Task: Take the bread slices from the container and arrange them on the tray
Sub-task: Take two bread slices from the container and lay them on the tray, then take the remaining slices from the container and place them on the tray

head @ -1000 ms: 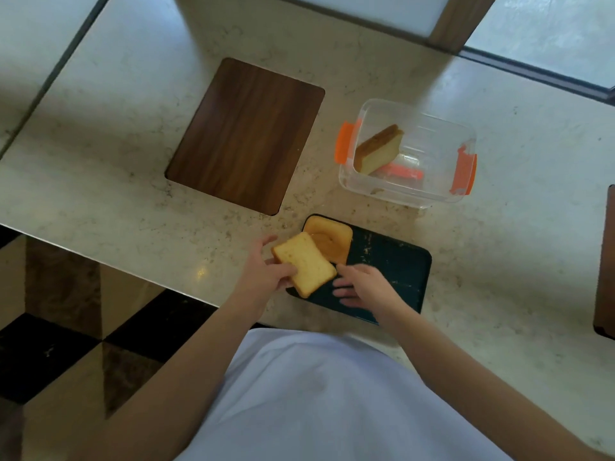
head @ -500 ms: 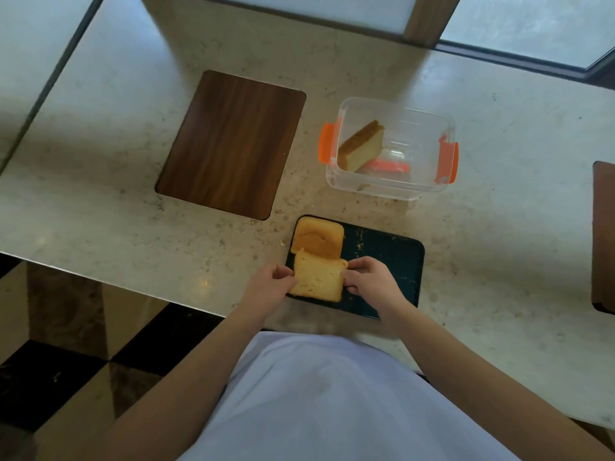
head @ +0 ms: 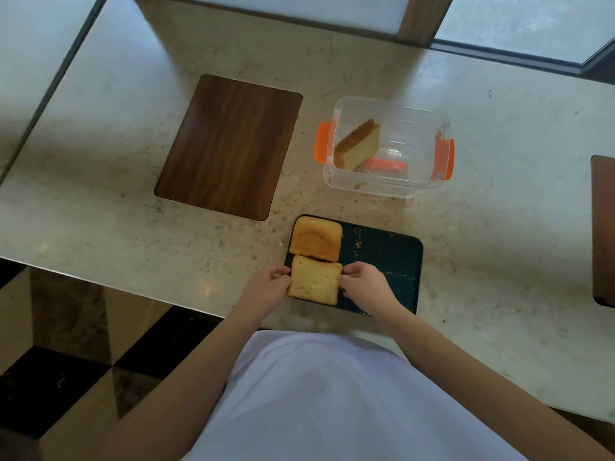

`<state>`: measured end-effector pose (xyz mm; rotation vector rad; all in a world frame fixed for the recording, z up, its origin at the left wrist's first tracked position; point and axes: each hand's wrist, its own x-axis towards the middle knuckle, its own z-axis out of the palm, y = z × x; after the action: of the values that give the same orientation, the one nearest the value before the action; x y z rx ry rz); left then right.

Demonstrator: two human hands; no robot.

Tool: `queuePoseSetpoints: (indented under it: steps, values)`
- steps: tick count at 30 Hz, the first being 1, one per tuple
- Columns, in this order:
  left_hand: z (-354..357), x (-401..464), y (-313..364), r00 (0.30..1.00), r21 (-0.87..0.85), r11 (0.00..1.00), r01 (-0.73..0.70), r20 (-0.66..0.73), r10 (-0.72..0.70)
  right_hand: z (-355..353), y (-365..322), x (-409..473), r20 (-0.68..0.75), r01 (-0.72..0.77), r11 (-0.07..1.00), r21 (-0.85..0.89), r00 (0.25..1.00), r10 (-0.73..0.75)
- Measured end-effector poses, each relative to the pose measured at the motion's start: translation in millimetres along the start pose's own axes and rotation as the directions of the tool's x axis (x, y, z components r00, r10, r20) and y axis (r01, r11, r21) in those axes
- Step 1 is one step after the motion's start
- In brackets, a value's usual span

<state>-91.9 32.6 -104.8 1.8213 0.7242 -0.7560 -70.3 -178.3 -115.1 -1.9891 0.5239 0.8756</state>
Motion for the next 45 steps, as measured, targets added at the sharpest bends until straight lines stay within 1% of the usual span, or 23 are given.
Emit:
queuePoseSetpoints:
  steps: [4, 7, 10, 12, 15, 17, 24, 28, 31, 35, 40, 42, 45]
  values:
    - [-2.2, -1.2, 2.0, 1.000, 0.022, 1.000, -0.020, -0.003, 0.020, 3.2, 1.8, -6.3, 0.050, -0.010, 0.999, -0.046, 0.999, 0.013]
    - [-1.9, -0.4, 3.9, 0.999, 0.053, 0.998, -0.036, 0.023, 0.035, 6.8, 2.0, -8.5, 0.067, -0.022, 0.999, -0.028, 0.997, 0.024]
    - [-0.8, -0.2, 5.1, 0.999, 0.042, 0.998, -0.046, 0.027, 0.045, 9.3, 1.8, -8.2, 0.066, -0.024, 0.999, -0.021, 0.997, 0.025]
    - [-0.2, 0.7, 4.1, 0.998, 0.013, 0.998, -0.057, -0.012, 0.057, 10.1, 2.1, -7.8, 0.082, -0.031, 0.999, -0.019, 0.996, 0.032]
    - [-3.3, 1.7, 2.5, 0.983, -0.027, 0.994, -0.106, -0.152, 0.100, 11.0, 1.7, -6.6, 0.103, -0.029, 1.000, -0.013, 0.994, 0.030]
    - [-6.2, 2.5, 1.2, 0.978, -0.034, 0.993, -0.117, -0.178, 0.109, 11.7, 0.5, -5.8, 0.106, -0.025, 1.000, -0.008, 0.994, 0.026]
    - [-5.1, 6.7, 0.1, 0.996, 0.036, 0.997, -0.071, -0.042, 0.072, 13.4, -3.7, -2.8, 0.129, -0.033, 0.999, 0.023, 0.991, 0.030]
    - [-3.3, 7.7, 1.1, 0.997, 0.021, 0.998, -0.052, -0.050, 0.053, 10.6, -0.3, -2.7, 0.146, -0.057, 0.997, 0.057, 0.988, 0.048]
    - [-2.0, 6.8, -0.3, 0.999, 0.006, 1.000, -0.025, -0.029, 0.025, 8.7, 3.8, -2.7, 0.137, -0.061, 0.996, 0.065, 0.989, 0.051]
    - [-2.2, 7.2, -1.1, 0.999, 0.020, 1.000, -0.020, -0.026, 0.020, 8.0, 7.2, -2.0, 0.150, -0.070, 0.994, 0.088, 0.987, 0.057]
    - [-4.3, 6.5, 4.6, 1.000, 0.073, 0.997, -0.020, 0.007, 0.019, 9.5, 4.7, -1.2, 0.158, -0.063, 0.994, 0.094, 0.986, 0.048]
    - [-5.0, 6.2, 7.0, 0.999, 0.119, 0.993, -0.023, 0.025, 0.020, 8.4, 4.5, -1.1, 0.174, -0.073, 0.993, 0.097, 0.983, 0.056]
    - [-3.4, 3.8, 19.0, 0.998, 0.202, 0.978, -0.044, 0.054, 0.033, -0.5, 3.8, 0.3, 0.170, -0.070, 0.996, 0.054, 0.984, 0.060]
